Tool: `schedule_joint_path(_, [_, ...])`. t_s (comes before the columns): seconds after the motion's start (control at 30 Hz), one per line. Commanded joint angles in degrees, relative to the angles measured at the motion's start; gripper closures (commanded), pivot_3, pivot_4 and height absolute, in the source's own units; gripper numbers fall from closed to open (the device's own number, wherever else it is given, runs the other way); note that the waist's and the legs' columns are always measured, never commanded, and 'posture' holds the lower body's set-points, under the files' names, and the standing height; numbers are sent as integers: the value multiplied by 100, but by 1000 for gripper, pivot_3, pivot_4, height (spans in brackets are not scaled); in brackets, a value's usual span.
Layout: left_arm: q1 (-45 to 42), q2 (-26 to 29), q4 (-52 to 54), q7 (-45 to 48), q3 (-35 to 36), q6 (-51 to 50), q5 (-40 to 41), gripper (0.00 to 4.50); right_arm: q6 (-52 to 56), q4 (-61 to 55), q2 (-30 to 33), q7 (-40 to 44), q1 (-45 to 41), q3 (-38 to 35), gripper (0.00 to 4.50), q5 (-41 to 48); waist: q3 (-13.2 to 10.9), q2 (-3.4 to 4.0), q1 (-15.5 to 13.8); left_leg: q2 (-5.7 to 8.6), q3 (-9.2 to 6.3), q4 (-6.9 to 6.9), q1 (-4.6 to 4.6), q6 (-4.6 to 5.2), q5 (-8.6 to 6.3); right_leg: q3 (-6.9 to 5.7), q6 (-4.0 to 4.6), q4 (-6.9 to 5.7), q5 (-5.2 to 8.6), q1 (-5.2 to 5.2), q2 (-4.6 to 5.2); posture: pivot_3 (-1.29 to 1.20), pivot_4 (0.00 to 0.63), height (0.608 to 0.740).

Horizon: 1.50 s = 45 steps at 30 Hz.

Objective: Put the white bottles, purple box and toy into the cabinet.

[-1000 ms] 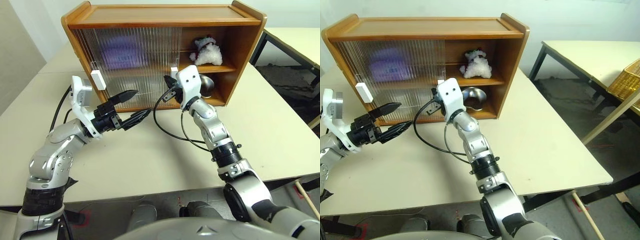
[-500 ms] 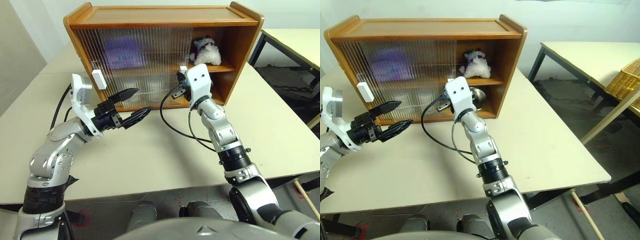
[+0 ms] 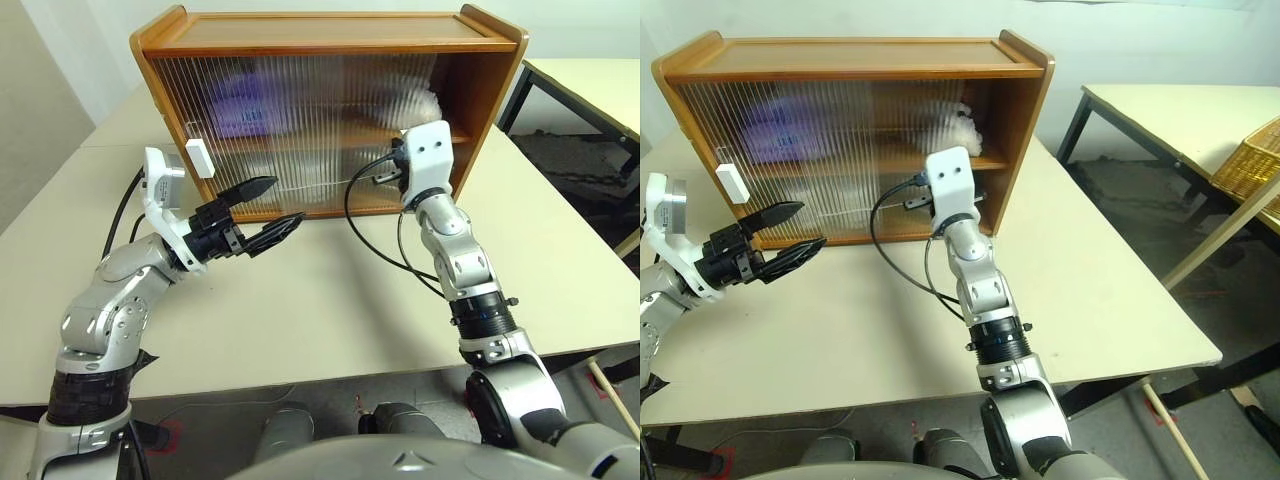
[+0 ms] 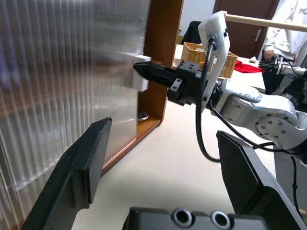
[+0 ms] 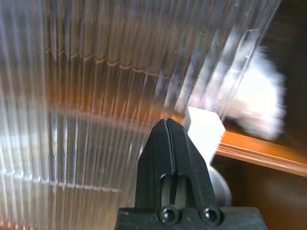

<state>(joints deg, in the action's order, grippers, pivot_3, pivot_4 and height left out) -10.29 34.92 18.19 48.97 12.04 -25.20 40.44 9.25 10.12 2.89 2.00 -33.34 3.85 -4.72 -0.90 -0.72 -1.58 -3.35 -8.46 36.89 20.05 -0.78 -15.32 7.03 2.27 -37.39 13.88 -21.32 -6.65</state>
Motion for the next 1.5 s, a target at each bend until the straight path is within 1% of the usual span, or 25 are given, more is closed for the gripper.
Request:
schedule_joint_path(0.03, [-81, -14, -59, 35, -111, 4, -60, 0, 106, -9, 58, -249, -46, -300, 4486, 24, 0, 0, 3, 0, 0, 0, 0, 0, 0, 0, -2, 0, -1, 0, 0, 29, 0, 740])
schedule_joint_path(0.13, [-101, -28, -80, 45, -126, 19, -70, 0, 90, 54, 102, -389, -82, -458, 4486, 35, 0, 0, 12, -2, 0, -3, 0, 0, 0, 0, -23, 0, -13, -3, -2, 28, 0, 740])
schedule_joint_path(0.33, [-101, -56, -105, 59, -162, 54, -91, 0, 198, 142, 207, -652, -81, -774, 4486, 66, 0, 0, 12, -2, 0, -5, 2, 0, -1, 0, -29, 1, -11, -5, -2, 26, 0, 740])
schedule_joint_path(0.6, [-115, -95, -122, 53, -205, 86, -113, 0, 70, 742, 444, -884, -187, -1116, 4486, 137, 0, 0, 10, 0, 0, -5, 1, 1, -1, 3, -37, 0, -16, -3, -2, 23, 0, 740])
schedule_joint_path(0.8, [-102, -108, -132, 75, -221, 124, -127, 0, -169, 954, 563, -887, -203, -1105, 4486, 155, 0, 0, 8, 3, -2, -2, 1, 1, 0, 3, -39, 1, -17, 1, -1, 22, 0, 740])
schedule_joint_path(0.9, [-114, -113, -162, 95, -229, 152, -138, 0, -249, 922, 563, -738, -122, -995, 4486, 168, 0, 1, 6, 6, -7, -1, 2, 3, 1, 6, -39, 1, -17, 3, 1, 18, 0, 740])
schedule_joint_path(1.03, [-108, -115, -197, 129, -237, 185, -146, 0, -376, 424, 515, -610, 279, -778, 4486, 68, 1, 0, 7, 6, -8, -1, 2, 3, 1, 6, -36, 1, -15, 2, 0, 18, 0, 740])
schedule_joint_path(1.07, [-104, -116, -208, 140, -238, 196, -151, 0, -400, 243, 509, -552, 442, -686, 4100, 26, 1, 0, 8, 6, -7, -2, 3, 3, 1, 5, -39, 2, -15, 1, -1, 18, 0, 740])
schedule_joint_path(1.13, [-96, -119, -232, 160, -242, 220, -160, 0, -443, -153, 536, -172, 797, -502, 3572, 149, 2, 0, 19, 5, -3, -5, 2, 2, -1, 3, -46, 2, -7, 2, -3, 18, 0, 740])
schedule_joint_path(1.17, [-95, -120, -245, 166, -240, 227, -161, 0, -467, -319, 568, -52, 926, -501, 3163, 218, 2, 1, 29, 5, 3, -7, 3, 3, -2, 3, -49, 2, -3, 1, -3, 16, 0, 740])
schedule_joint_path(1.33, [-25, -140, -275, 204, -238, 275, -178, 0, -600, -532, 866, 195, 1244, -695, 1367, 298, 1, 2, 67, 7, 31, -6, 5, 2, -4, 8, -60, 4, 2, 2, -4, 12, 0, 740])
schedule_joint_path(1.37, [9, -152, -268, 201, -231, 276, -177, 0, -686, -561, 961, 317, 1413, -736, 921, 359, 3, 0, 72, 7, 31, -5, 3, 2, -4, 8, -62, 5, 2, 6, -4, 12, 0, 740])
schedule_joint_path(1.43, [78, -161, -258, 195, -209, 285, -182, 0, -873, -611, 1120, 531, 1710, -831, 259, 474, 10, -4, 68, 9, 26, -4, -6, 2, -4, 8, -74, 7, 9, 21, -6, 15, 0, 740])
schedule_joint_path(1.47, [107, -161, -257, 190, -193, 294, -186, 0, -958, -602, 1177, 621, 1804, -881, 43, 532, 10, -4, 68, 11, 21, -4, -12, 2, -4, 8, -80, 7, 13, 30, -6, 15, 0, 740])
schedule_joint_path(1.5, [152, -172, -251, 156, -156, 301, -183, 0, -1020, -524, 1230, 760, 1884, -988, 43, 697, 10, -4, 71, 11, 20, -4, -13, 3, -4, 8, -80, 7, 15, 32, -6, 15, 0, 740])
